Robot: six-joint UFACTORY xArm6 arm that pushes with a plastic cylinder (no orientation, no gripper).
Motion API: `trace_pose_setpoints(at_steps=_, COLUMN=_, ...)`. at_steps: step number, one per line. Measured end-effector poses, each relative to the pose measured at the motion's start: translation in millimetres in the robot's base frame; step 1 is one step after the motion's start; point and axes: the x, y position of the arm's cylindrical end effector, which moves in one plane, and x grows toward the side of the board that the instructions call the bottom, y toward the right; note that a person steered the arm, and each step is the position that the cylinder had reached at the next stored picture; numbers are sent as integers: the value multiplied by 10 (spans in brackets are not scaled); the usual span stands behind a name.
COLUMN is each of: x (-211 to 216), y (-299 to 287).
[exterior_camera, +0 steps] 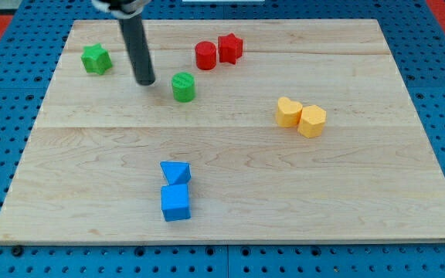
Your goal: Move the green star into the green circle
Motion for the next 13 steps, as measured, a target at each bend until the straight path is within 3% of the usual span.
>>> trace_pose_setpoints(at_steps=2, x=479, y=456)
trace_pose_setpoints(at_steps=3, x=294, y=-249)
trace_pose_setpoints(at_steps=4, x=598, y=-1347)
trace_pose_setpoints(at_steps=5, x=534, y=-1930)
trace_pose_setpoints(at_steps=7, x=399, y=-1936)
trace_pose_setpoints(at_steps=9, x=-701, y=-1459)
trace_pose_setpoints(at_steps=10, x=-387, y=-728)
trace_pose_setpoints(at_steps=11, x=-132, y=-1343)
trace_pose_setpoints(at_steps=12, x=-542, y=-1674)
trace_pose_setpoints(at_steps=13, x=-69, y=-1734)
